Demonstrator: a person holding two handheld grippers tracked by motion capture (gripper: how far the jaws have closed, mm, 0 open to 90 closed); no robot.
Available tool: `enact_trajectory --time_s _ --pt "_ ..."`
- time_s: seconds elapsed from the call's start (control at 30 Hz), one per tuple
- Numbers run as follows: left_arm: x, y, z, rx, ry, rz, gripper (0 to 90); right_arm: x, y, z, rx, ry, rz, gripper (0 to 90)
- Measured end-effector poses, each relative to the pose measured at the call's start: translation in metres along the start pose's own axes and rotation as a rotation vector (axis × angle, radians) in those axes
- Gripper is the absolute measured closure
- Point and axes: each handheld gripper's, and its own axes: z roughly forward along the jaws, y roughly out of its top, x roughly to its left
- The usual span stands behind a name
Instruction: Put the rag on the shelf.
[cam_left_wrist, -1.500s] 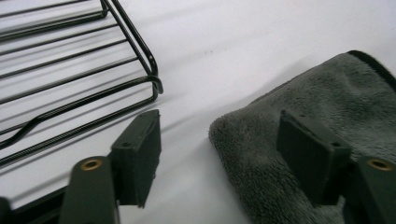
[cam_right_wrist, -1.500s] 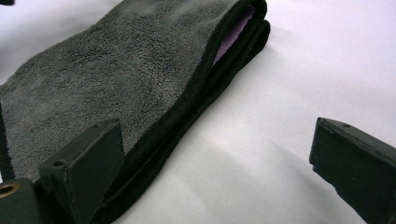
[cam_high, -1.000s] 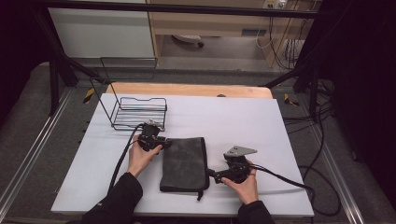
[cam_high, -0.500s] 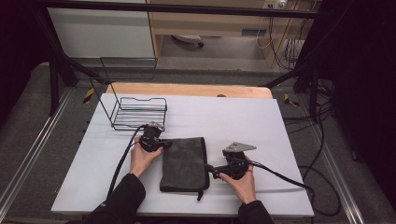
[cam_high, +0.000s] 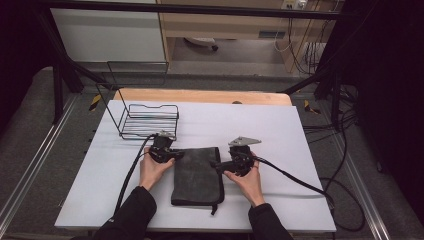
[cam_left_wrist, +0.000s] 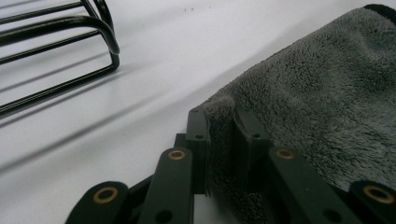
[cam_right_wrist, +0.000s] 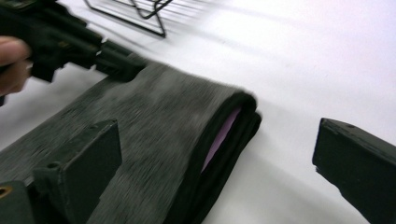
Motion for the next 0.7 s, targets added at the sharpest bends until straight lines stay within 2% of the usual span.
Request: enact_trajectory --time_s 0.17,0.23,0.33,0.43,0.57,0.7 --pt "0.001 0.0 0.0 -0.001 -0.008 -0.01 77.5 -0.009 0.011 0.015 -0.004 -0.006 0.03 15.2" --pt "0.002 0.0 0.0 -0.002 -0.01 -0.011 77.4 -0.013 0.013 0.022 0.01 -0.017 0.029 19.3" --pt "0.001 0.0 0.0 -0.002 -0.007 -0.006 77.3 -0.018 0.014 0.031 0.051 -0.025 0.053 27.2" --pt "0.0 -0.001 0.0 -0.005 -0.002 -0.006 77.3 -0.022 0.011 0.038 0.082 -0.026 0.05 33.7" --pt "0.002 0.0 0.0 0.0 -0.01 -0.009 77.3 -0.023 0.01 0.041 0.103 0.0 0.057 42.9" --pt "0.0 -0.001 0.0 -0.006 -0.002 -0.004 77.3 -0.023 0.009 0.043 0.119 0.016 0.069 47.5"
